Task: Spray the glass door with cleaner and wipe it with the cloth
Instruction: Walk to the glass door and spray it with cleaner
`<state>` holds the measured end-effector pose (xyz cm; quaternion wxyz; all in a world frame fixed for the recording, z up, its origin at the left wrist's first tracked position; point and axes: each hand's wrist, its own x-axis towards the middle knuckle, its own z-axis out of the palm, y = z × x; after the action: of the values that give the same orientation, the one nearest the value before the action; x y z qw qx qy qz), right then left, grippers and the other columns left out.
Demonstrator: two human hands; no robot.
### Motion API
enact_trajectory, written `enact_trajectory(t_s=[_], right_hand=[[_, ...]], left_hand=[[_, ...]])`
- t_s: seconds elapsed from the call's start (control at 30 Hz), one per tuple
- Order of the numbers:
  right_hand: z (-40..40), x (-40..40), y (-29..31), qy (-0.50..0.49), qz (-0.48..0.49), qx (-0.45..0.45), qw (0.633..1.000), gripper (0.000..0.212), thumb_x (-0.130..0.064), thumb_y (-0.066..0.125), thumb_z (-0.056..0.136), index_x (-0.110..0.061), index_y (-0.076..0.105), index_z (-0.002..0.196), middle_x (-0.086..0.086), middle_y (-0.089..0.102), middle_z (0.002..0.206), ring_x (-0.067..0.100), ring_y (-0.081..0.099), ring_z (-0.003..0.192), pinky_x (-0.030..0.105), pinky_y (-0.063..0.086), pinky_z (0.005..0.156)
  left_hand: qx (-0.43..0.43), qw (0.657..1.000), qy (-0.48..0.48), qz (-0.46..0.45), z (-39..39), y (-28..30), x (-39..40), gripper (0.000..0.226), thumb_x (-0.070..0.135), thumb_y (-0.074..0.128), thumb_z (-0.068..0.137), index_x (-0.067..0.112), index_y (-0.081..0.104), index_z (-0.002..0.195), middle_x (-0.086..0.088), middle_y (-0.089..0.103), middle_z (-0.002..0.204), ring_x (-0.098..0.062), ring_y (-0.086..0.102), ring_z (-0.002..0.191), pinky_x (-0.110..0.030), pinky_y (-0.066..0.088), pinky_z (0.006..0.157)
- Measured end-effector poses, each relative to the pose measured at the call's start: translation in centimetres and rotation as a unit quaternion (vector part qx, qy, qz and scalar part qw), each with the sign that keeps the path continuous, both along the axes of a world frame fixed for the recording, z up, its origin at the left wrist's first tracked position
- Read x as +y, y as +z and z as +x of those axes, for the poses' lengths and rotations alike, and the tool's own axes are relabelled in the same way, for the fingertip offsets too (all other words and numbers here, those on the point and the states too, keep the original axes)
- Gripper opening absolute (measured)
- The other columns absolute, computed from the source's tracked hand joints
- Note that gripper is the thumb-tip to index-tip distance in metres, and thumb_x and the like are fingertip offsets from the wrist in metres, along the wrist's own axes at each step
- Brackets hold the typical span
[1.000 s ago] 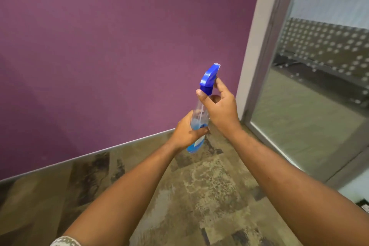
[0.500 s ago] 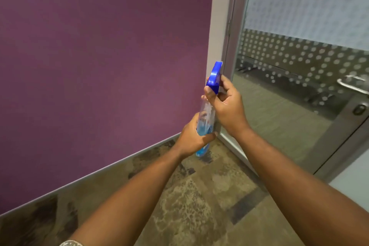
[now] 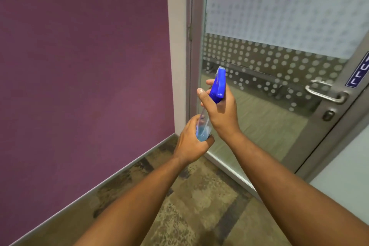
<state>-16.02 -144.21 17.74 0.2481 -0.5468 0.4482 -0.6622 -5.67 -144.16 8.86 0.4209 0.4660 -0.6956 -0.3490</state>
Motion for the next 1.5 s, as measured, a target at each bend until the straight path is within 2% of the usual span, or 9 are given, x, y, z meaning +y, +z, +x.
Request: enact_trajectory(t_s=[0.13,0.27,0.37,0.53,0.9,1.07,1.33,1.43,1.5], right_hand=[[-0.1,-4.6,0.1,-0.040,-0.005,-0.024,0.999,0.026,-0.041,0.072,0.084,-0.030,0.062,0.105,-0.010,0.068,0.095,0.019,0.068,0.092,0.054,0.056,0.085],[1.2,-8.9,1.1,-0.076,-0.041,-0.044,0.995,0.033,-0.031,0.070,0.089,-0.028,0.059,0.120,-0.009,0.067,0.112,0.014,0.065,0.106,0.056,0.053,0.092],[1.9,-12.3,2.0,-0.104,-0.053,-0.040,0.992,0.033,-0.027,0.068,0.091,-0.027,0.058,0.122,-0.003,0.067,0.100,0.015,0.065,0.093,0.056,0.053,0.089],[1.8,-16.8,3.0,-0.154,-0.063,-0.026,0.986,0.028,-0.026,0.068,0.091,-0.028,0.059,0.118,0.006,0.065,0.091,0.021,0.062,0.081,0.055,0.055,0.083],[-3.4,-25.1,5.5,-0.211,-0.091,0.008,0.973,0.026,-0.021,0.068,0.093,-0.021,0.059,0.118,-0.008,0.062,0.085,0.008,0.061,0.079,0.040,0.057,0.084],[-6.5,-29.2,6.6,-0.204,-0.104,-0.005,0.973,0.024,-0.022,0.068,0.093,-0.028,0.060,0.115,0.001,0.068,0.093,0.019,0.066,0.086,0.046,0.057,0.086],[-10.6,-33.9,9.6,-0.237,-0.133,0.018,0.962,0.021,-0.022,0.067,0.093,-0.022,0.060,0.113,-0.005,0.063,0.084,0.020,0.062,0.075,0.053,0.056,0.078],[-11.8,-34.8,11.7,-0.264,-0.141,0.032,0.954,0.018,-0.021,0.066,0.094,-0.021,0.060,0.111,0.000,0.065,0.087,0.022,0.063,0.071,0.047,0.058,0.075],[-12.7,-35.2,13.5,-0.280,-0.145,0.019,0.949,0.016,-0.016,0.065,0.094,-0.017,0.061,0.110,0.005,0.064,0.084,0.021,0.061,0.064,0.034,0.056,0.065]], left_hand=[[0.001,1.000,-0.029,-0.011,-0.6,0.0,-5.0,0.069,0.038,0.068,0.076,0.040,0.041,0.139,0.012,0.057,0.134,-0.009,0.059,0.122,-0.045,0.055,0.099],[0.003,0.997,-0.064,-0.030,-0.4,0.6,-10.8,0.059,0.034,0.074,0.080,0.039,0.045,0.132,0.012,0.061,0.124,-0.007,0.064,0.110,-0.043,0.058,0.091],[0.009,0.994,-0.099,-0.051,-0.2,1.3,-15.3,0.053,0.025,0.076,0.083,0.030,0.050,0.129,0.007,0.062,0.122,-0.007,0.064,0.108,-0.039,0.058,0.091],[-0.004,0.986,-0.148,-0.074,-0.7,1.9,-21.9,0.053,0.033,0.074,0.082,0.034,0.050,0.129,0.009,0.062,0.121,-0.009,0.064,0.109,-0.045,0.058,0.089],[0.019,0.976,-0.193,-0.096,-7.4,3.3,-31.8,0.055,0.038,0.073,0.081,0.029,0.051,0.130,0.009,0.062,0.122,-0.007,0.065,0.110,-0.045,0.057,0.090],[0.043,0.973,-0.201,-0.109,-10.8,4.6,-35.9,0.064,0.039,0.074,0.079,0.026,0.049,0.137,0.008,0.061,0.127,-0.008,0.063,0.115,-0.042,0.057,0.093],[0.074,0.955,-0.252,-0.139,-15.3,8.1,-41.0,0.058,0.042,0.076,0.082,0.031,0.049,0.132,0.009,0.062,0.125,-0.008,0.064,0.114,-0.044,0.057,0.092],[0.059,0.932,-0.326,-0.150,-15.9,10.5,-42.4,0.054,0.051,0.069,0.088,0.033,0.048,0.135,0.012,0.062,0.128,-0.005,0.062,0.117,-0.038,0.055,0.097],[0.048,0.918,-0.368,-0.142,-16.0,11.7,-44.0,0.065,0.065,0.057,0.091,0.030,0.045,0.145,0.011,0.061,0.138,-0.004,0.059,0.125,-0.040,0.052,0.104]])
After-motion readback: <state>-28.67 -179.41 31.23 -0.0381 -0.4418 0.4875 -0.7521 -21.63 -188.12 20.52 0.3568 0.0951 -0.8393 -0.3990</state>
